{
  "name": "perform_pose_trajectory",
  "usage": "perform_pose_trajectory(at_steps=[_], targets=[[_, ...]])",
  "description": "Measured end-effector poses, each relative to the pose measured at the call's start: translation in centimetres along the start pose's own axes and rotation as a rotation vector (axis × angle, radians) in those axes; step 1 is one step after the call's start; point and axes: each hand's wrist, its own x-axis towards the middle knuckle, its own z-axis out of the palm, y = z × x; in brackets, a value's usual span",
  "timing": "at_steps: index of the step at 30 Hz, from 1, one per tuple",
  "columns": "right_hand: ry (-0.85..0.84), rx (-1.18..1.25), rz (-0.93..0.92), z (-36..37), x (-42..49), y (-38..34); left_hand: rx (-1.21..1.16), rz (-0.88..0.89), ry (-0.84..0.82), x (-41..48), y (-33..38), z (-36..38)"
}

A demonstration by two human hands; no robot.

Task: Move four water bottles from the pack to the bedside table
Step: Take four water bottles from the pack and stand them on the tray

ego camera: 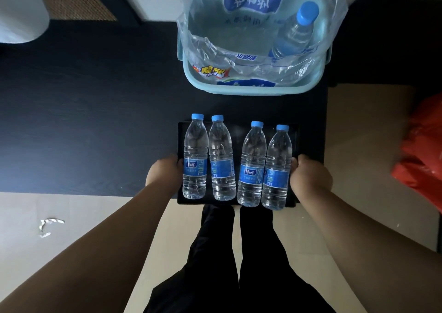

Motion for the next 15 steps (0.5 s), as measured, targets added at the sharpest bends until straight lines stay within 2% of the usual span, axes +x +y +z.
perform_pose_trajectory(at_steps=[8, 12, 15], targets=[[-0.014, 0.159, 0.067, -0.1, -1.8, 0.4, -0.061, -0.018, 0.031, -1.9, 0.2, -0.7], [0.004, 0.352, 0.071, -1.3, -2.9, 0.7, -0.109, -0.042, 0.061, -3.5, 0.3, -1.7], [0.059, 0.481, 0.008, -2.7, -3.8, 0.8, -0.142, -0.058, 0.083, -4.7, 0.5, -2.9]])
